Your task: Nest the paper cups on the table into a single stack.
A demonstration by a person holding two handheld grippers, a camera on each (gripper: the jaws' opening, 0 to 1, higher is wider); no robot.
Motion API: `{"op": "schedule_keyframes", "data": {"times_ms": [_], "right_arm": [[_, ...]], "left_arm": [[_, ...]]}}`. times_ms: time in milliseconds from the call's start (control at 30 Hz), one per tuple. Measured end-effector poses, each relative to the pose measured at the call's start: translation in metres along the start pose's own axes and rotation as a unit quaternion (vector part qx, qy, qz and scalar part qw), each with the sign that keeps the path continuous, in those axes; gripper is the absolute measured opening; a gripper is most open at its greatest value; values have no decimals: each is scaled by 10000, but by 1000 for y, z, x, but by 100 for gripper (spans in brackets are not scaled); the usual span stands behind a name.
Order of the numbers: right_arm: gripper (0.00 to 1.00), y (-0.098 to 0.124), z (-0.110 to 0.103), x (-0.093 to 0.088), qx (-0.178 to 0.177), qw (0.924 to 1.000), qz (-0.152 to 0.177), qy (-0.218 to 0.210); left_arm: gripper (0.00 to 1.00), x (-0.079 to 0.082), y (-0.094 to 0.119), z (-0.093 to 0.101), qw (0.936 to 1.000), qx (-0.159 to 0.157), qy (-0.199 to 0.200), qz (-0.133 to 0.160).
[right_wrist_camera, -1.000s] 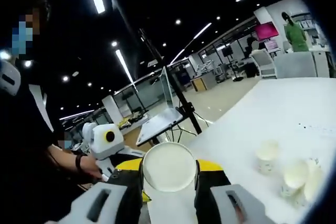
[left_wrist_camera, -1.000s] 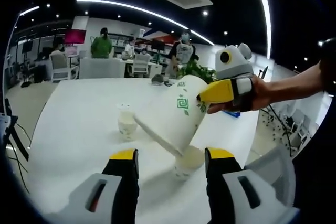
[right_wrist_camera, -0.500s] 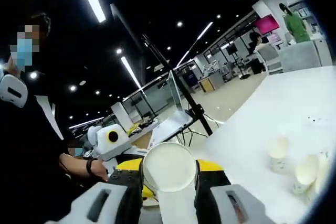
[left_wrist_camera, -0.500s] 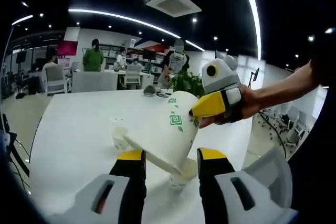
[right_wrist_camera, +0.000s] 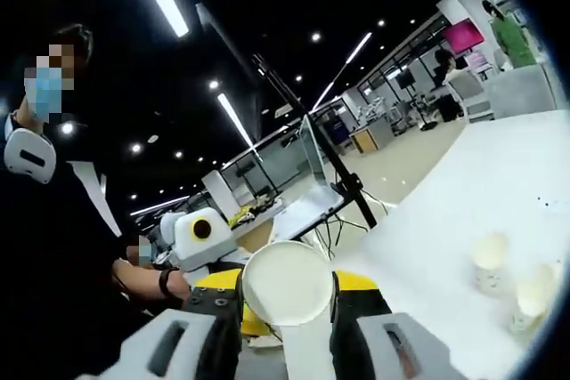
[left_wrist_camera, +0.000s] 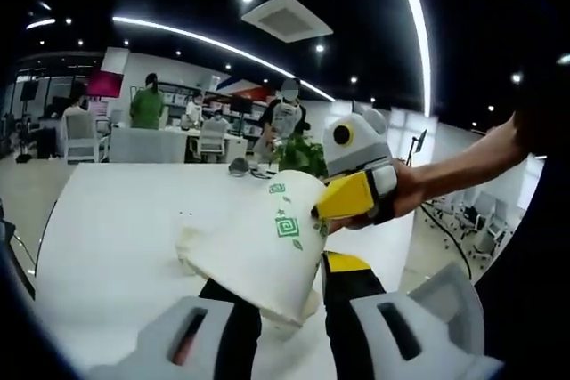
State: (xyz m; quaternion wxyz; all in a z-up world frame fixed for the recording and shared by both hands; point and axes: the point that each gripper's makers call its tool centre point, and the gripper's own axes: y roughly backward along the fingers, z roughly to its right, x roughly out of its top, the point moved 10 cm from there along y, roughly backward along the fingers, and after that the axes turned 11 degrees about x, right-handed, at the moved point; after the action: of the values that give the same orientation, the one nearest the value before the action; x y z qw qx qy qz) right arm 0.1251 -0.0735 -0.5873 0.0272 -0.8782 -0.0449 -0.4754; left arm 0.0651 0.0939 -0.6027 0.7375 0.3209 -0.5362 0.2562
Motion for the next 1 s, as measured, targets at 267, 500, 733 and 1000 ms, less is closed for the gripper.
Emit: {"op": "schedule_keyframes", "data": {"times_ms": [267, 500, 733, 1000], "right_arm": [[37, -1, -2, 1, 39, 10000, 1, 54], [38, -1, -1, 0, -56, 9998, -113, 135], [38, -2, 1, -1, -167, 9995, -194, 200], [36, -5, 0, -4, -274, 9984, -378, 311]], "left_arm": [[17, 2, 0, 5, 9999, -119, -36, 68], [6, -1, 0, 8, 9996, -221, -175, 81], [0, -2, 0, 11, 9985, -400, -362, 28], [0, -6, 1, 11, 9977, -423, -511, -167]]}}
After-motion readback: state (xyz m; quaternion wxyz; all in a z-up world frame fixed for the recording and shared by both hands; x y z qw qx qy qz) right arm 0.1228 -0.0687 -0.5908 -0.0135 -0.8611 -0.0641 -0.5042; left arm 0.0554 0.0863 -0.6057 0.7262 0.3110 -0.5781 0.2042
